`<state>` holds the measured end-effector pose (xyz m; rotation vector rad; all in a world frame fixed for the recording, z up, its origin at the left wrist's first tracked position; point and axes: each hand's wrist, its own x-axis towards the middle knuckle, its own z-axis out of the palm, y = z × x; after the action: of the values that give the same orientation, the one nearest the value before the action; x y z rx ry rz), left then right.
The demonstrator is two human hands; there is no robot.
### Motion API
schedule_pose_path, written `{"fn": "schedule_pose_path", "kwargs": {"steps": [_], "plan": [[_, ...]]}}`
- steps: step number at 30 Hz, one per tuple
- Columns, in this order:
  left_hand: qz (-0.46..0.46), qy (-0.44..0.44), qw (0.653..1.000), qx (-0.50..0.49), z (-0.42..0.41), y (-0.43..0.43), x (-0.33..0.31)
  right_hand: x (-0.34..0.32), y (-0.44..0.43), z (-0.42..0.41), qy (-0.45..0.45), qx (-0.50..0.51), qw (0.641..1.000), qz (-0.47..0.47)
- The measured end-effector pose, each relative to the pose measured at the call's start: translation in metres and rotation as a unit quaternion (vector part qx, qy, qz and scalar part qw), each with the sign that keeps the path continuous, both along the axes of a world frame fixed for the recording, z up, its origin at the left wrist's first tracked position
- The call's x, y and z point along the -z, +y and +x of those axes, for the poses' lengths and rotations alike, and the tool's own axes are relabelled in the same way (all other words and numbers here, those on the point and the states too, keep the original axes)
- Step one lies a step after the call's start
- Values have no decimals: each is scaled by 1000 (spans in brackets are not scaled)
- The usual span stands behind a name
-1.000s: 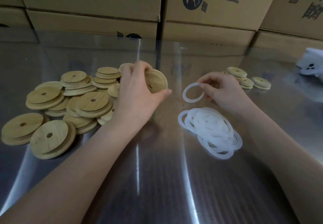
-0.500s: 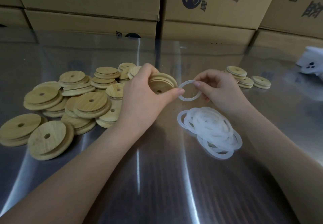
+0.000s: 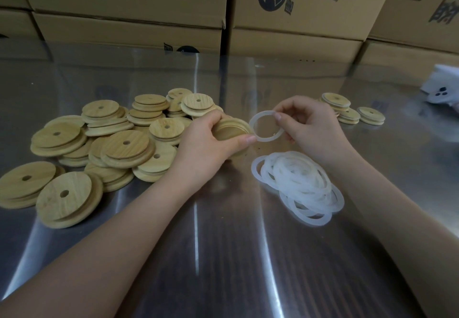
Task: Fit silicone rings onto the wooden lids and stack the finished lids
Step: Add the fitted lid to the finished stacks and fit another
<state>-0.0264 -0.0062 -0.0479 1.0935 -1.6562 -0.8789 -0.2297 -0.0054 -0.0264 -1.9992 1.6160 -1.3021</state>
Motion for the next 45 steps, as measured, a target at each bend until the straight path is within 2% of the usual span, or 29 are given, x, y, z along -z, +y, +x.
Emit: {"fn": "schedule_pose_path", "kwargs": {"steps": [8,12,20,27,36,41,45], "plan": [[19,26,999,19,4,-3,-1,-2,4,3,-14,-4,1000,3],[81,72,993,42,3,-4,-1,-5,7,4,-33,-3,999,2],[208,200,954,80,2,-5,0,-12,13,8,-125,-7,992,-17],[257,253,927,103,2,-4,-1,-14,16,10,-175,-50,983,-5],[303,270,903,143,1,-3,-6,-11,15,13,-176,-155,970,71],[305,254,903,165,0,-1,-6,-6,15,17,-158,-187,965,90],[252,230,922,181,-2,2,-4,-2,13,18,-137,-178,971,81]]}}
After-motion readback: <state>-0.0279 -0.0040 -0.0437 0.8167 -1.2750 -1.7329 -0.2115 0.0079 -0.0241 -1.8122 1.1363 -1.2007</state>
